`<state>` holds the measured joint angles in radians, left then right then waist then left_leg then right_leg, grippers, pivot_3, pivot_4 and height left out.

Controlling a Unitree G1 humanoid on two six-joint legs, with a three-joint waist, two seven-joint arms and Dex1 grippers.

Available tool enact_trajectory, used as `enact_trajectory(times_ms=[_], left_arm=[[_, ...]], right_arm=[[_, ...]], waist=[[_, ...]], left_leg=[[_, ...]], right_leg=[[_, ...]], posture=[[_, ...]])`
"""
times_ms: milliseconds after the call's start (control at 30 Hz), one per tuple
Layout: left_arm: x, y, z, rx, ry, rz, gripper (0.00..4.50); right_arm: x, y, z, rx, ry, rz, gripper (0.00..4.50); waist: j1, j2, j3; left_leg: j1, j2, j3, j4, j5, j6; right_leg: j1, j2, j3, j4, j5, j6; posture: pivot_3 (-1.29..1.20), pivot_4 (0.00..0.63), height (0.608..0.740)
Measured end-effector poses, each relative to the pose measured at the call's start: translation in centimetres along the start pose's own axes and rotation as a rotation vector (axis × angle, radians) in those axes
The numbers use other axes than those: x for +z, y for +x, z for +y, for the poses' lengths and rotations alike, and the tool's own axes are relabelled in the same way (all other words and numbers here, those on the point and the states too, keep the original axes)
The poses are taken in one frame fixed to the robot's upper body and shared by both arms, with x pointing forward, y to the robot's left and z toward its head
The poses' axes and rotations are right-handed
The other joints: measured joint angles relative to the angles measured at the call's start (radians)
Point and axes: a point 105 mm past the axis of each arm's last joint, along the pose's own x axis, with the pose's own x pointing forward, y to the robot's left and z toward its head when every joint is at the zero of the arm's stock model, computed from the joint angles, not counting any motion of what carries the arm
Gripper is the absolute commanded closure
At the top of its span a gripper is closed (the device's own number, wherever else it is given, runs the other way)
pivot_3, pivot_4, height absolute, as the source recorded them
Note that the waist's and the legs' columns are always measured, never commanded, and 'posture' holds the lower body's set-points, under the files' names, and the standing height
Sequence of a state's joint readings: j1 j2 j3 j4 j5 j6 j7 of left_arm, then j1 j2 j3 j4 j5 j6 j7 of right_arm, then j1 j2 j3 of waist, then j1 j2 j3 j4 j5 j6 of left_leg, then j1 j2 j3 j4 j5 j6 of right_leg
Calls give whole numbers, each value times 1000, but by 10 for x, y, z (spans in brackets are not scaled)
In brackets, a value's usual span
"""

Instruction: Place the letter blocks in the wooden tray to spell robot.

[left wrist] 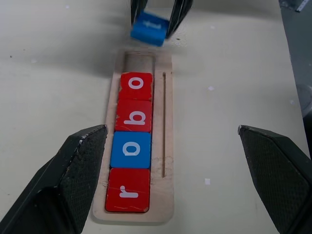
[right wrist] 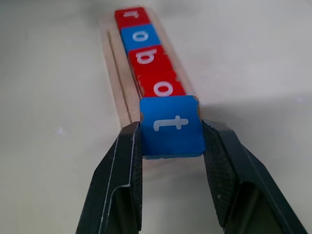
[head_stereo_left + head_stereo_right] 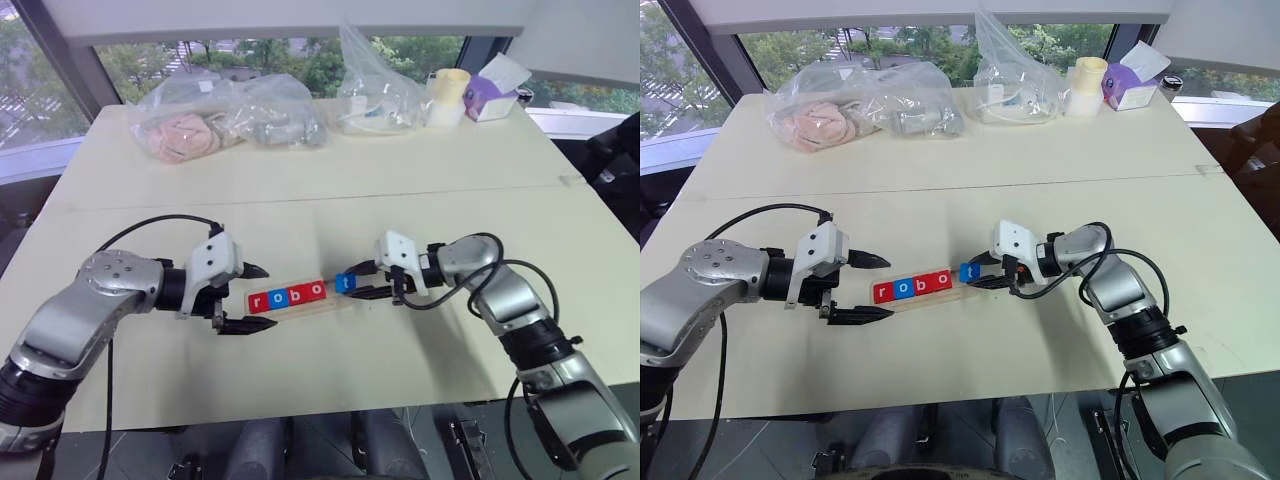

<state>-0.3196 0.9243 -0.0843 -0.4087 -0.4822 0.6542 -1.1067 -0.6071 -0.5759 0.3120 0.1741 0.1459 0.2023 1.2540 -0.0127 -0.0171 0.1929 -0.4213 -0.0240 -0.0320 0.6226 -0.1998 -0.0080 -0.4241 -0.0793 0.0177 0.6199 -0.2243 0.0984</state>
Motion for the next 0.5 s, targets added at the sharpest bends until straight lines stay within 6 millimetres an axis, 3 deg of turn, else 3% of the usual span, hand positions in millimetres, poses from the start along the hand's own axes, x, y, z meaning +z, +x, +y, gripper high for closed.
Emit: enact_trajectory(times_ms=[500], left_arm=[[0,3,-2,24,-21,-2,0]], right_arm=[[-7,23,-11,118,-73,64,3353]], waist=[[-4,0,0]], left_leg=[[1,0,0,0,0,0]], right_leg=[[0,1,0,2,0,0]], posture=[[0,150,740]])
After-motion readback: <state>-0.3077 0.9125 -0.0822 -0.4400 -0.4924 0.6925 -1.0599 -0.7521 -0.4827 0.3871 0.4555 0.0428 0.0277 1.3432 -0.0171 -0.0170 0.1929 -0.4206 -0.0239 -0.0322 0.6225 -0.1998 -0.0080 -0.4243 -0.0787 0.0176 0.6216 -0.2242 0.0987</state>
